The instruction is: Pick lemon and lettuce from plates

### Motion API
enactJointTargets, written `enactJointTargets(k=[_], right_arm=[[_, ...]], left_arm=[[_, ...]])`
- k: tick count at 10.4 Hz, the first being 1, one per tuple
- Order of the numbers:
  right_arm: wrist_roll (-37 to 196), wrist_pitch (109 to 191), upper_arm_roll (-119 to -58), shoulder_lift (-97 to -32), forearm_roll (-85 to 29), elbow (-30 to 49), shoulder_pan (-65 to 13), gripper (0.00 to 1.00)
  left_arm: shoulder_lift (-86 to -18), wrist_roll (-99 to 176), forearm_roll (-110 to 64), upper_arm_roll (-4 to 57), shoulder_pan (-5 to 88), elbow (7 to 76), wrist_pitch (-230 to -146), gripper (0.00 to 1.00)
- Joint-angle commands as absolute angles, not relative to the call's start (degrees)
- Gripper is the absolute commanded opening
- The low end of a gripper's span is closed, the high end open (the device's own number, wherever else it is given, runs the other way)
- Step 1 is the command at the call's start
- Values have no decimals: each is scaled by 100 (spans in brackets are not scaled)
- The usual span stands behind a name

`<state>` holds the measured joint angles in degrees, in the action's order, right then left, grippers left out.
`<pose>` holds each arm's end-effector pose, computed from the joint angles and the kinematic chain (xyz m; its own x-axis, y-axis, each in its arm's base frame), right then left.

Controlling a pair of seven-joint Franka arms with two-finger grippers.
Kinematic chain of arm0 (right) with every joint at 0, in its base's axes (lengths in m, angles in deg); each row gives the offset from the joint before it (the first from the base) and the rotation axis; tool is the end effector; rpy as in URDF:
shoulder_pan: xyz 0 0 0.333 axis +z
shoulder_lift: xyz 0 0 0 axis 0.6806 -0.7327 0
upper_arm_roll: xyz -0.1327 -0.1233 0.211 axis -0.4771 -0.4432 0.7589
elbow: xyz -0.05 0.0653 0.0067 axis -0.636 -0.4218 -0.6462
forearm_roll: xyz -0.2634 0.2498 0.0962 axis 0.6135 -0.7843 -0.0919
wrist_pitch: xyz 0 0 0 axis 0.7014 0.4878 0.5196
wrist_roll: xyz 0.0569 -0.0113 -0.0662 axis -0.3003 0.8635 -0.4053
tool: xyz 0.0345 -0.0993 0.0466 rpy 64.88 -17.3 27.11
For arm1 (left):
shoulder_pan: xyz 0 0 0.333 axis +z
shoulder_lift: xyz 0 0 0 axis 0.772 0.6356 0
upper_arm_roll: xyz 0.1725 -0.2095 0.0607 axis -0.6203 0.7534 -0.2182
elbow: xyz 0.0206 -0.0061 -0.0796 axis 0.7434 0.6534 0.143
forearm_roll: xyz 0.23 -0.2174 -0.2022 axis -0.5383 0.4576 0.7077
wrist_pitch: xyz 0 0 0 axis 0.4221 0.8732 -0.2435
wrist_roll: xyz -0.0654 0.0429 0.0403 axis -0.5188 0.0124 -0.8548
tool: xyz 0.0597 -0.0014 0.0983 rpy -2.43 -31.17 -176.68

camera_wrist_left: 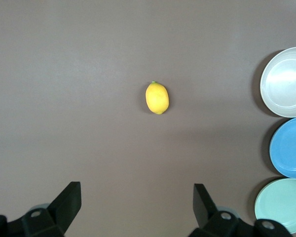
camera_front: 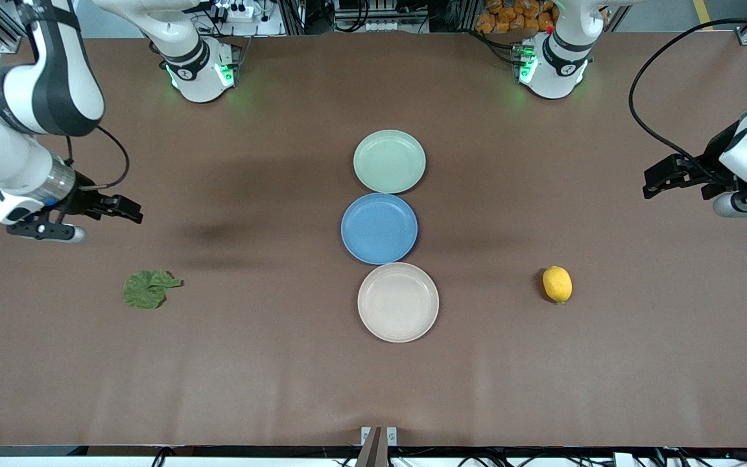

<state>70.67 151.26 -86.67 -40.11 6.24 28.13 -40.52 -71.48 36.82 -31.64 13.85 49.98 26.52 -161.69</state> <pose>0.5322 -0.0102 0.4057 0.9939 -0.1102 -0.0031 -0.1103 -0.9929 -0.0435 0.5622 -0.0567 0.5629 0.9998 -0.0197 -0.0086 -0.0196 -0.9997 0.0124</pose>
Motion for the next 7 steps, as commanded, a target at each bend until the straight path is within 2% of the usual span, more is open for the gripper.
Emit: enactJointTargets(k=[1,4,7], right_arm=[[6969,14797,-8702,-3537,891,2723,-3964,100],[6969,13760,-8693,-3606,980,1381,-4007,100],[7030,13225,-8693,-3667,971,607,-4043,100]], left_arm=[[-7160,3648,-3149,1396,5019,2634,-16098,100],[-7160,3639,-3149,1396,5019,2634,-16098,100],[-7142,3648,-3149,1414,5018,2634,-16107,100]])
